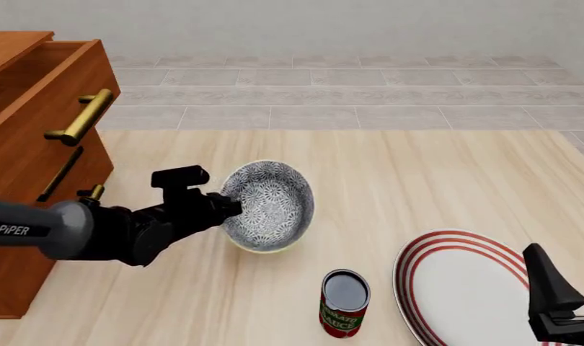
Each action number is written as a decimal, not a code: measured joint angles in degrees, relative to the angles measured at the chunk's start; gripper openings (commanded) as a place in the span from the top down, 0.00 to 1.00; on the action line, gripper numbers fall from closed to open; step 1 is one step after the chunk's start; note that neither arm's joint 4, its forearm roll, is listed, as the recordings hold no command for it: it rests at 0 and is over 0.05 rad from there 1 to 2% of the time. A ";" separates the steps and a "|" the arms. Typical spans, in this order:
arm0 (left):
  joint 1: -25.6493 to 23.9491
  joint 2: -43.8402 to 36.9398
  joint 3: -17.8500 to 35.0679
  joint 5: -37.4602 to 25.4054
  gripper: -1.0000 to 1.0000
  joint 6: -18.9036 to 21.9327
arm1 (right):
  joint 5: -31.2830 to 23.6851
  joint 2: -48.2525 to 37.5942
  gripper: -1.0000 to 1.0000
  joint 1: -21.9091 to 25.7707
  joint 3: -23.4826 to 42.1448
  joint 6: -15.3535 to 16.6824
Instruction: Put the bowl on top of the cabinet.
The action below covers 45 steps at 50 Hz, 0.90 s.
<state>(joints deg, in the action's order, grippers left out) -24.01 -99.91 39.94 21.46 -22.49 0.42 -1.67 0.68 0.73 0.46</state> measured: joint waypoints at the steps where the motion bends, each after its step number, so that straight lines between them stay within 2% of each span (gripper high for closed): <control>1: 0.00 0.07 -0.01 -0.07 1.00 0.04 | 0.01 0.00 0.00 0.00 0.00 0.00; 15: -0.12 2.40 0.44 -2.52 1.00 1.77 | 0.05 0.07 0.00 0.04 -0.06 -0.03; 45: 0.22 14.69 1.96 -11.35 1.00 4.35 | -0.78 1.15 0.00 0.41 0.04 0.31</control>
<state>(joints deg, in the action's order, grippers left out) -23.80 -85.22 41.90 10.11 -18.14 -0.36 -0.52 1.10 0.77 0.76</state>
